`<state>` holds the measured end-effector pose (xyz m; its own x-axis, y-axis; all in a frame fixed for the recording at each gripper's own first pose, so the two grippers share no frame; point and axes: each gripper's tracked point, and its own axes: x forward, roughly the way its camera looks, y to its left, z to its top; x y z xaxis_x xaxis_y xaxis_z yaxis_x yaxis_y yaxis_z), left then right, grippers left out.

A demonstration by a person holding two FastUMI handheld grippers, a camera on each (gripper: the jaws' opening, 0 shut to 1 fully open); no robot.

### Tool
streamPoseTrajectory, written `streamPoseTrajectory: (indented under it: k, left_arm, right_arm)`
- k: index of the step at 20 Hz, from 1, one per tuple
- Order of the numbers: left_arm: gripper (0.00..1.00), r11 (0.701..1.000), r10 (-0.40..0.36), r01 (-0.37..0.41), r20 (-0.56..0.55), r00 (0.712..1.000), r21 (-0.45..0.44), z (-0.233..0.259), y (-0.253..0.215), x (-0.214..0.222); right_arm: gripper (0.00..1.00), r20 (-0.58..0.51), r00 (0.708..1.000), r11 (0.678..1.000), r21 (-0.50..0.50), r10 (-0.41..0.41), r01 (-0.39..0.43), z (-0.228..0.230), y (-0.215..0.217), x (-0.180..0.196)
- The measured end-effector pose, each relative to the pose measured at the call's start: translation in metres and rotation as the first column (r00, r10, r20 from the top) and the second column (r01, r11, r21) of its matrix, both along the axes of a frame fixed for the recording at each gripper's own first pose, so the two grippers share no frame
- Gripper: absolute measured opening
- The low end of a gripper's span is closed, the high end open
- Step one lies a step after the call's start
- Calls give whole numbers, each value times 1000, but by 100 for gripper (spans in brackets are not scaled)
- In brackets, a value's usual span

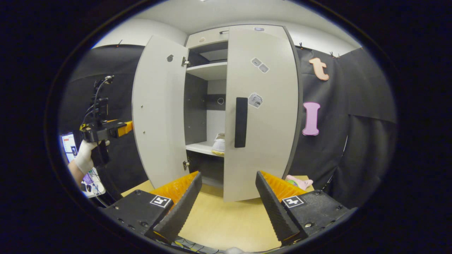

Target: Grab one shoe with the right hand and put it into the shoe cabinet, grab the other shoe with the left hand and put it into the shoe cabinet; then close the right door with the right hand and the left door with the left hand.

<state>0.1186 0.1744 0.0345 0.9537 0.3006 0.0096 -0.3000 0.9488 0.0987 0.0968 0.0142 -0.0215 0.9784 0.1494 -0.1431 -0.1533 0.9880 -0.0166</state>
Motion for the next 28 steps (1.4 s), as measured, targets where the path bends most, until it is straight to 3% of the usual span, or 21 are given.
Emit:
streamPoseTrajectory:
  k: [3,6,8,12,17,21,23,24,26,28]
  left_arm:
    - [92,999,8,-9,18,1000,38,4,-1,1]
    - [91,1000,-24,24,11,1000,-9,2,-11,1]
    - [86,1000,-26,26,12,1000,-10,2,-14,0]
    - [86,999,-33,33,11,999,-21,2,-26,-2]
    - [86,993,-119,119,17,993,-23,2,-68,-3]
    - [87,976,-218,218,37,975,2,4,-117,5]
    - [87,965,-260,261,41,965,-26,2,-141,13]
    - [87,958,-283,284,39,958,-35,2,-152,20]
    - [100,954,-298,299,20,954,-39,-2,-166,24]
    - [96,945,-325,326,23,945,-42,-1,-177,23]
  right_arm:
    - [100,-7,1000,1000,16,0,0,-3,-1,-5]
    - [99,-10,1000,1000,21,6,-6,-4,1,-7]
    - [99,-8,1000,1000,22,9,-9,-3,1,-7]
    - [99,-13,1000,1000,26,13,-12,-5,1,-11]
    - [99,-13,1000,999,32,3,-3,-5,-5,-14]
    - [99,-13,1000,1000,28,10,-9,-5,-4,-16]
    - [99,-17,1000,1000,28,8,-7,-5,-6,-16]
    - [99,-16,1000,1000,29,2,-2,-5,-8,-17]
    - [99,-14,1000,999,34,-10,10,-4,-10,-20]
    - [99,-5,1000,999,34,-22,22,-3,-13,-23]
